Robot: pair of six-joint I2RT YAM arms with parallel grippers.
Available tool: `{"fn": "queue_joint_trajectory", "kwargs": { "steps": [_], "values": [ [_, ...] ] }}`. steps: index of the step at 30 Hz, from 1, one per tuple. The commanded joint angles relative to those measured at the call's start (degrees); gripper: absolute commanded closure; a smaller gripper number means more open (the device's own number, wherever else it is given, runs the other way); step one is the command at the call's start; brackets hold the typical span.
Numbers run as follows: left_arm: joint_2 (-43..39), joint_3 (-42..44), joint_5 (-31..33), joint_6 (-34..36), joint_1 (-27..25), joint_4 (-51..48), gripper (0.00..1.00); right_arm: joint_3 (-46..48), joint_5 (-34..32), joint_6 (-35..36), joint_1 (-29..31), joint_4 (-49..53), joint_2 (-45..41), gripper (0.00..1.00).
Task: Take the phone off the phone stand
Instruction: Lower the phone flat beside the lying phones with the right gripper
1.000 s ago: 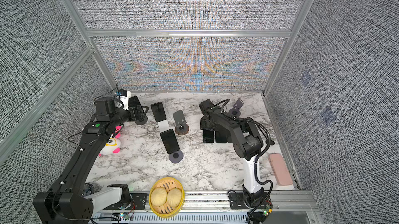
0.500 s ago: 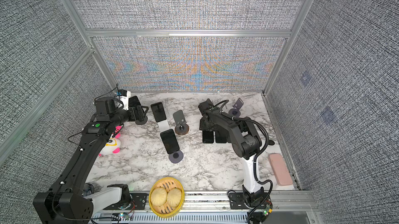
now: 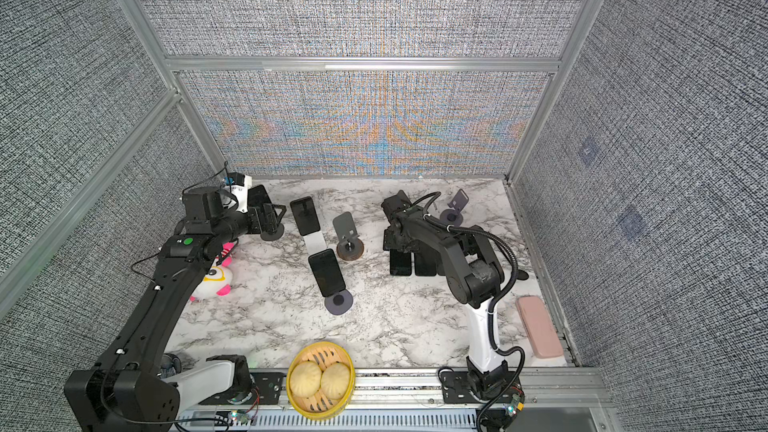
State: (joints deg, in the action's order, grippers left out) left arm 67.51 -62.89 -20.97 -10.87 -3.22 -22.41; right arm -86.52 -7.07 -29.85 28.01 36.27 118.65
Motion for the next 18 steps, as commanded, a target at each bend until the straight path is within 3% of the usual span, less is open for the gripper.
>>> {"fn": "queue_joint_trajectory", "kwargs": {
  "steps": [1,13,18],
  "values": [
    [0.00,-0.21,0.11,0.71,0.14,0.35,0.02,-0.40,-0.75,-0.41,0.26,-0.27,-0.15,0.24],
    [-0.09,-0.26,0.22,0.83,0.14,0.27,0.02,-0.59,-2.02,-0.39,0.81,0.93,-1.62,0.21],
    [-0.15,-0.30,0.22,0.85,0.09,0.27,0.02,-0.15,-2.81,-0.99,4.21,0.97,-4.92,0.22]
  ]
}}
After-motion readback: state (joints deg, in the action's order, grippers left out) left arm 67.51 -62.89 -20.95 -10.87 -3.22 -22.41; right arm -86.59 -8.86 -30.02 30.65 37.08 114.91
